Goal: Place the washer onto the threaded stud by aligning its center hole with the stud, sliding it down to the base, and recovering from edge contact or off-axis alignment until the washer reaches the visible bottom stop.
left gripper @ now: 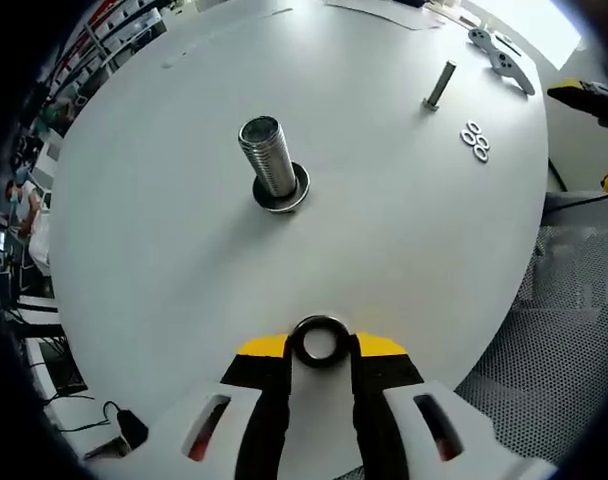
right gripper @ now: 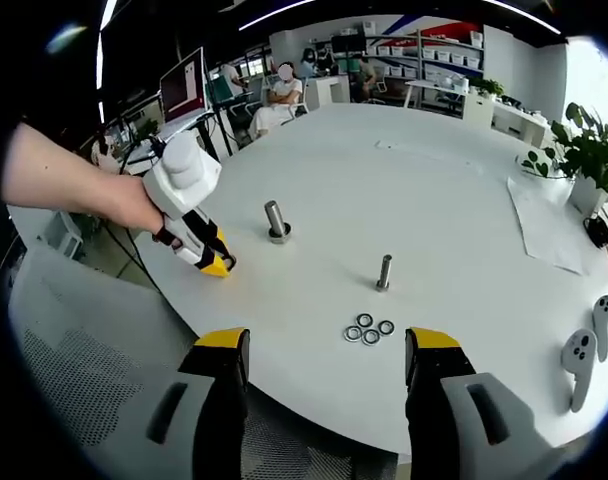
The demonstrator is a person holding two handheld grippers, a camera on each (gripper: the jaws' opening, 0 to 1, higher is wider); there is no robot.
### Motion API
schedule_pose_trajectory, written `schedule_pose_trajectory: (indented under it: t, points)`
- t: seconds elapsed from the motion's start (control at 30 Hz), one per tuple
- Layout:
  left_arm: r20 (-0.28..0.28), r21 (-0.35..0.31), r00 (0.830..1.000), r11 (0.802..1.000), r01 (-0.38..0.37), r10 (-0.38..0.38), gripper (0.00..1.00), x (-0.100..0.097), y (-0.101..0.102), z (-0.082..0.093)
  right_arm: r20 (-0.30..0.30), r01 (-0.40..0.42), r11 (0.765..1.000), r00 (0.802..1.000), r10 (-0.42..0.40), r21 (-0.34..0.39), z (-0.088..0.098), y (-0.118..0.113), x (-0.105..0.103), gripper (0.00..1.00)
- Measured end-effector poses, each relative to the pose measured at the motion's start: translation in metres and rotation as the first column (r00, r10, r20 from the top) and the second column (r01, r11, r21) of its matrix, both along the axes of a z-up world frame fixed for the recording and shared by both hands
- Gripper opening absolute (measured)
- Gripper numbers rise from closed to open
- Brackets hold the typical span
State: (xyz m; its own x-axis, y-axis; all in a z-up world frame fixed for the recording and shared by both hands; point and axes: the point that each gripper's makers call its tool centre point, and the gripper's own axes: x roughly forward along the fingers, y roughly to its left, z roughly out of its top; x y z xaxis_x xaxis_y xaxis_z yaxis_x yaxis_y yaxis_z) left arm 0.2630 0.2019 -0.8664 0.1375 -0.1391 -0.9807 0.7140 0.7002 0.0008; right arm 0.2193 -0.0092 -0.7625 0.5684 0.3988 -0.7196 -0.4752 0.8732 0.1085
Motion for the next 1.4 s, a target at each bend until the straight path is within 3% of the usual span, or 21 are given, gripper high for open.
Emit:
schedule_pose_trajectory:
  t: [0.77, 0.97, 1.4]
  points:
    - [0.028, -0.019, 0.997, 0.997, 0.076, -0.076, 0.18, 0.004, -0.005, 0.003, -0.005, 0.012, 1.000, 1.000, -0.012, -0.001, -0.001, -0.003, 0.000, 0.65]
    - [0.057, -0.054, 0.995, 0.995, 0.083, -0.080, 0.18, 0.010, -0.011, 0.017, -0.006, 0.012, 1.000, 1.000, -0.012, 0.000, -0.001, -0.003, 0.000, 0.65]
    - [0.162, -0.140, 0.984, 0.985, 0.098, -0.074, 0.18, 0.055, -0.029, 0.067, -0.006, 0.009, 1.000, 1.000, -0.009, 0.001, -0.001, -0.002, 0.000, 0.65]
